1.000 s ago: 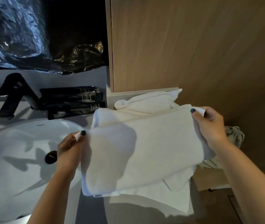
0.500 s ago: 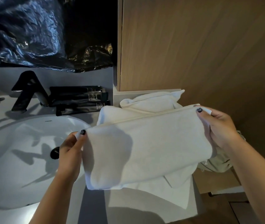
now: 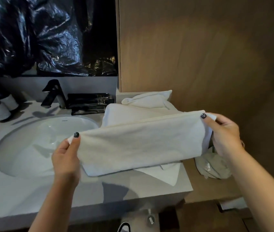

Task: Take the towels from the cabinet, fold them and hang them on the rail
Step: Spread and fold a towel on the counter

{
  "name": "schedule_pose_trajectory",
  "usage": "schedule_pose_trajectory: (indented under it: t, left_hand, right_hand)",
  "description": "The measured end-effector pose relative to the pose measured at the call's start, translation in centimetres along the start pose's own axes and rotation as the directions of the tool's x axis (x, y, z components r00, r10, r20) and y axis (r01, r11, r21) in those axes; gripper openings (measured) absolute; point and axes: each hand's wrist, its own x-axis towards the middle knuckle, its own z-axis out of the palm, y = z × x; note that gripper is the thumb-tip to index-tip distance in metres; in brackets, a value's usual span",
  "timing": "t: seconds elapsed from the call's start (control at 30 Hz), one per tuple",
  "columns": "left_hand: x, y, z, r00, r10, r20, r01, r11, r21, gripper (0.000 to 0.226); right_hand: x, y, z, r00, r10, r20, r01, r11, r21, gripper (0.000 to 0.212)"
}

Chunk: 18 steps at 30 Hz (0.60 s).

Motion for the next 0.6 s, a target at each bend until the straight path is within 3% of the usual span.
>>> schedule_pose_trajectory:
  t: [0.2,0.4,0.6]
  left_hand:
    - [-5.1,1.6,-3.5,0.998,0.027,-0.048,-0.023,0.997,0.078,0.021]
    - [-8.4,1.7,-7.2,0.992,0.084,-0.097,-0.054,0.96,0.274,0.053]
    - [-8.5,0.9,-10.4,0.992,0.014,-0.123,0.021,0.96,0.278,0.046]
  right_hand:
    - [-5.7,0.7,-2.0,1.0,0.008,-0.02,-0.008,1.0,0.006,0.005]
    - [-10.3,2.8,-2.3,0.998,0.061,-0.021,-0.061,0.998,0.03,0.007]
    - [-14.3,5.9,-0.5,0.988,0.142,-0.06,-0.137,0.987,0.081,0.007]
